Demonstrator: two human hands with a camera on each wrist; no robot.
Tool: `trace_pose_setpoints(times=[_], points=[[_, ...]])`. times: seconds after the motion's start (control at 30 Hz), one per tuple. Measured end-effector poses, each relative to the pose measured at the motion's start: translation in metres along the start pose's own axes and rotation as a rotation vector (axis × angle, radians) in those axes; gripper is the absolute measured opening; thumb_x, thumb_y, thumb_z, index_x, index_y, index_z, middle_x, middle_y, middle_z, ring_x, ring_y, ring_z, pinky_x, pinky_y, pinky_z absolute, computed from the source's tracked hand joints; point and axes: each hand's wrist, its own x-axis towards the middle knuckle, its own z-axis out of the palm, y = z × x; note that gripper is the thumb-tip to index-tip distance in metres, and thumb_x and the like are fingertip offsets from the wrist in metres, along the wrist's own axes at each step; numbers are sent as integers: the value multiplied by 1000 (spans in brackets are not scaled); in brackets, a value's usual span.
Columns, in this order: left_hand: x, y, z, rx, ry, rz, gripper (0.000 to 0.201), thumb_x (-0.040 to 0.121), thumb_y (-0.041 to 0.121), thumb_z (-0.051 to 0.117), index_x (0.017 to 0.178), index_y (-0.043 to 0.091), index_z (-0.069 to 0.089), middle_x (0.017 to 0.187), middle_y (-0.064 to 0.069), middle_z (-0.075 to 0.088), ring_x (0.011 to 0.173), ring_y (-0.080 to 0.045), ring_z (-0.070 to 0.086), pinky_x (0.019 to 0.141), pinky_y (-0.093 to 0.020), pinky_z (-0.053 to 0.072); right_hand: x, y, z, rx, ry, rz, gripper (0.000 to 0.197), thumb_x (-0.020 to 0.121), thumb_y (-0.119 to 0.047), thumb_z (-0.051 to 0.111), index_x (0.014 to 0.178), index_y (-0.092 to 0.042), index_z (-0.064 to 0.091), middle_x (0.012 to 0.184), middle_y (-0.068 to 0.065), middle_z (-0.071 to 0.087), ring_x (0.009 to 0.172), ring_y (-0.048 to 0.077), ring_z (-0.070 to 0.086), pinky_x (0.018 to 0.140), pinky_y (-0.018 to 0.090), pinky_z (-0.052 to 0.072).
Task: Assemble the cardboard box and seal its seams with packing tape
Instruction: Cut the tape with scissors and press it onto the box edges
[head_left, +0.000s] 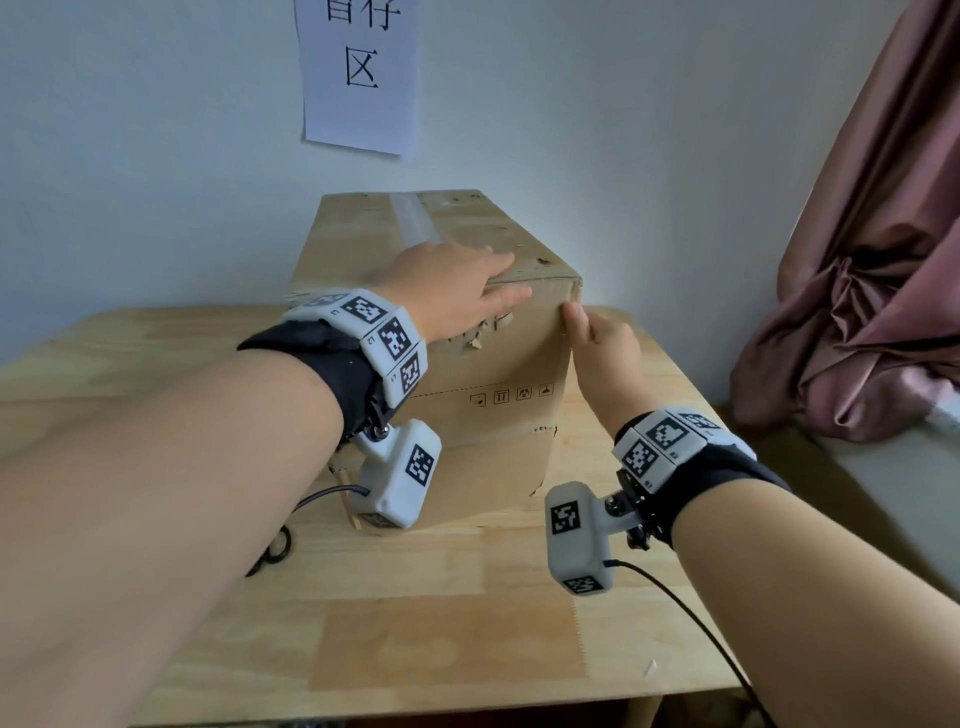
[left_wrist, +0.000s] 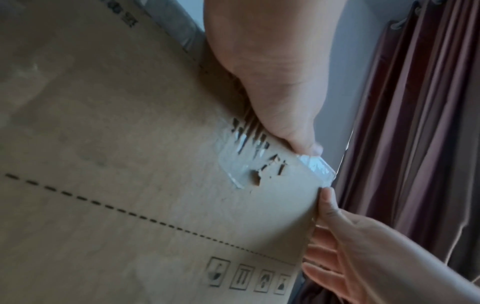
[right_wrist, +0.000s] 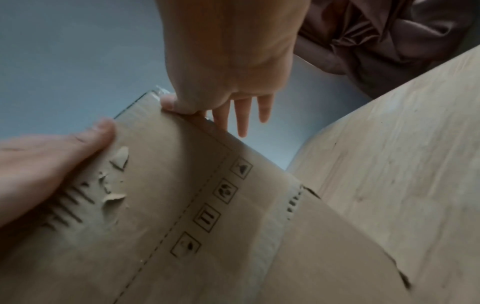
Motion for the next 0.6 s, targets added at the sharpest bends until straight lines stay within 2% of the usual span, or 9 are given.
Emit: trace_pose_setpoints(times=[0.07, 0.1, 0.13, 0.17, 0.2, 0.27, 0.33, 0.43, 0.6], points=[[-1, 0, 0, -1, -9, 18, 59, 97, 56, 14, 147, 28, 28, 154, -3, 29, 138, -21, 35, 106, -39, 33, -1, -6, -4, 8, -45, 10, 41, 102, -34, 39, 65, -20, 46, 61, -7, 44, 58, 8, 40, 60, 26, 29], [-1, 0, -1, -7, -19, 27, 58, 98, 54, 12, 148, 29, 26, 154, -2, 28, 139, -21, 33, 108, -40, 32, -2, -12, -6, 41, -63, 8, 32, 102, -37, 37, 87, -21, 61, 77, -7, 56, 72, 8, 51, 71, 23, 34], [-1, 1, -1, -6, -30, 31, 57, 98, 54, 11, 148, 31, 25, 155, -1, 26, 140, -22, 32, 109, -40, 31, 0, -18, -7, 86, -62, 2, 35, 102, -38, 34, 122, -20, 57, 104, -5, 62, 99, 9, 56, 84, 17, 34], [-2, 1, -1, -1, -41, 27, 57, 98, 54, 10, 148, 32, 23, 156, 0, 25, 140, -23, 30, 110, -42, 30, 1, -27, -6, 130, -51, -19, 45, 103, -38, 30, 144, -19, 38, 132, -4, 54, 124, 10, 46, 94, 11, 27], [-3, 2, -1, 1, -54, 14, 57, 97, 55, 11, 148, 32, 23, 156, 0, 23, 141, -24, 28, 111, -43, 30, 3, -34, -1, 153, -41, -47, 49, 104, -37, 26, 150, -19, 27, 146, -4, 41, 136, 9, 34, 98, 8, 19], [-5, 6, 0, 35, -63, -4, 57, 98, 53, 13, 148, 28, 24, 156, -3, 24, 141, -26, 29, 109, -46, 32, 6, -42, 9, 114, -1, -76, 46, 105, -35, 24, 146, -18, 35, 146, 0, 43, 137, 13, 34, 102, 13, 22], [-7, 9, 3, 142, -30, 12, 54, 100, 49, 16, 142, 18, 32, 149, -10, 34, 132, -30, 39, 100, -47, 40, 9, -42, 16, 99, 68, -29, 40, 104, -30, 26, 135, -15, 49, 131, 5, 55, 123, 19, 47, 92, 21, 31], [-18, 2, 6, 266, 20, 34, 54, 97, 47, 15, 131, 11, 38, 135, -14, 46, 116, -33, 52, 86, -47, 48, 10, -46, 19, 131, 103, 18, 37, 102, -20, 27, 129, -15, 52, 119, 8, 59, 113, 23, 50, 84, 24, 33], [-49, -33, 7, 303, 78, 14, 63, 94, 49, 12, 136, 9, 37, 143, -13, 43, 129, -29, 46, 102, -43, 44, 15, -53, 15, 62, 40, 92, 45, 102, -19, 23, 144, -11, 36, 143, 9, 46, 133, 22, 39, 103, 25, 28]])
